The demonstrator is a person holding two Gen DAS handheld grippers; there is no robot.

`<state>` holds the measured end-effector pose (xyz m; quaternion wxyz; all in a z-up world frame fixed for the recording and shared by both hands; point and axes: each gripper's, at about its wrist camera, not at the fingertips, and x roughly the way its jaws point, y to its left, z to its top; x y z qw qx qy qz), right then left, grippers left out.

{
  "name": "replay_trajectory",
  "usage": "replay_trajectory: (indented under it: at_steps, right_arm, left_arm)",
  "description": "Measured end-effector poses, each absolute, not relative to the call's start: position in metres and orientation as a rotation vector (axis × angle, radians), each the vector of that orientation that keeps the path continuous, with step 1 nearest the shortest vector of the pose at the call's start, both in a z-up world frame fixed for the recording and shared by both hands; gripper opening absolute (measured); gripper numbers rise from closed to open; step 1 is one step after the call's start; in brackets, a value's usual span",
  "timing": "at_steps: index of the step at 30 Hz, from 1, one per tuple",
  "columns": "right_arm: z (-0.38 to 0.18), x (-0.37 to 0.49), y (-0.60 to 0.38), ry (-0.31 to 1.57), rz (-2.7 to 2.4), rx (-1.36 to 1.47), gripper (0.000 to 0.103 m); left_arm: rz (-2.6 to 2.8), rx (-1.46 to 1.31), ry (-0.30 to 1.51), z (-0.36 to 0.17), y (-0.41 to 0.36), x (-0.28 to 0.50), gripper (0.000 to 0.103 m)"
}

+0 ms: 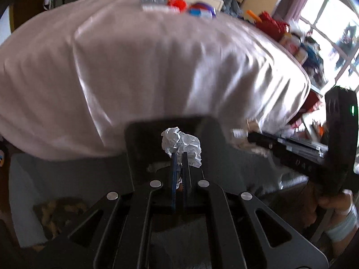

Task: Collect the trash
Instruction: 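Carry the foil and tissue over the black bin and open both tools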

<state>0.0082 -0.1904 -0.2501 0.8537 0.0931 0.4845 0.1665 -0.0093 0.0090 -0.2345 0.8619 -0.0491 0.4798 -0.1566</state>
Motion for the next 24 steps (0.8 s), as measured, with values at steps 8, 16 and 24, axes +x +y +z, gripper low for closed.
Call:
replay_trajectory:
  at_steps: [8,16,24]
  right_arm:
    - [-0.268,0.002,-0.185,1.045,0.339,0.19,0.014]
    - [-0.274,-0.002,-0.191,1.043,0.355,0.225,0.014]
    - [-0.285,0.0,-0.186,1.077,0.361,0.184,0.017]
  left_arm:
    - [-0.368,-0.066,1.038,-0.272,0.0,-0.024,0.003]
    - [-0.355,-0.108,1.069,-0.282,0.006,-0.024,0.003]
    - [-0.36,-0.077,1.106,-0.292,0.001,-0.024,0.004]
